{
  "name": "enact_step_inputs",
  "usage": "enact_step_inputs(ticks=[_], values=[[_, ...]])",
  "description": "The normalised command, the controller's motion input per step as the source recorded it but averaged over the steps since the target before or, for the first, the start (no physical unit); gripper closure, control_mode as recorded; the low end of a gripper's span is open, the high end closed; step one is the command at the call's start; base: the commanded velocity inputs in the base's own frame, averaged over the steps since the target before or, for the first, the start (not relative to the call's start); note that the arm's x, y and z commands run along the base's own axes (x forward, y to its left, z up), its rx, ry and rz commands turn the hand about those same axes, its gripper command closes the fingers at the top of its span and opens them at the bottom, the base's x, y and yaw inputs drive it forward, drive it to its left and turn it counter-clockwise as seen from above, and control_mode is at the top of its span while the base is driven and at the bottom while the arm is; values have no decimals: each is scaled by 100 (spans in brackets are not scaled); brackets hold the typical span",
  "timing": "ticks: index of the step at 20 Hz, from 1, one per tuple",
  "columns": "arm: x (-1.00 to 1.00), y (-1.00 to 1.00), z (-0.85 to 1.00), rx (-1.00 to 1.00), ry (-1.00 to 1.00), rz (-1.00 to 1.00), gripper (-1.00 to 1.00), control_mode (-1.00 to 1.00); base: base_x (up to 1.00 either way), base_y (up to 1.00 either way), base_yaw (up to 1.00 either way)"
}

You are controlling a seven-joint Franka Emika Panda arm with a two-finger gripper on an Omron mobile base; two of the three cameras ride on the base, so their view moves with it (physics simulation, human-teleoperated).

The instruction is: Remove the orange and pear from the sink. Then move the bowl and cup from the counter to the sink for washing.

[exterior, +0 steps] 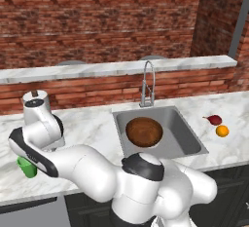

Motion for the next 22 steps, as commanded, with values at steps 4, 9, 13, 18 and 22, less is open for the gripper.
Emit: enact_step_inputs(ticks=[4, 9, 13, 18, 22], values=[[6, 9, -7, 0, 4, 0, -100, -100, 0, 0, 0], [5, 11, -7, 0, 3, 0, -100, -100, 0, 0, 0], [4, 10, -8, 0, 1, 0, -100, -100, 0, 0, 0], [4, 7, -6, 0, 1, 0, -100, -100, 0, 0, 0], [3, 8, -8, 0, 1, 0, -100, -100, 0, 0, 0]])
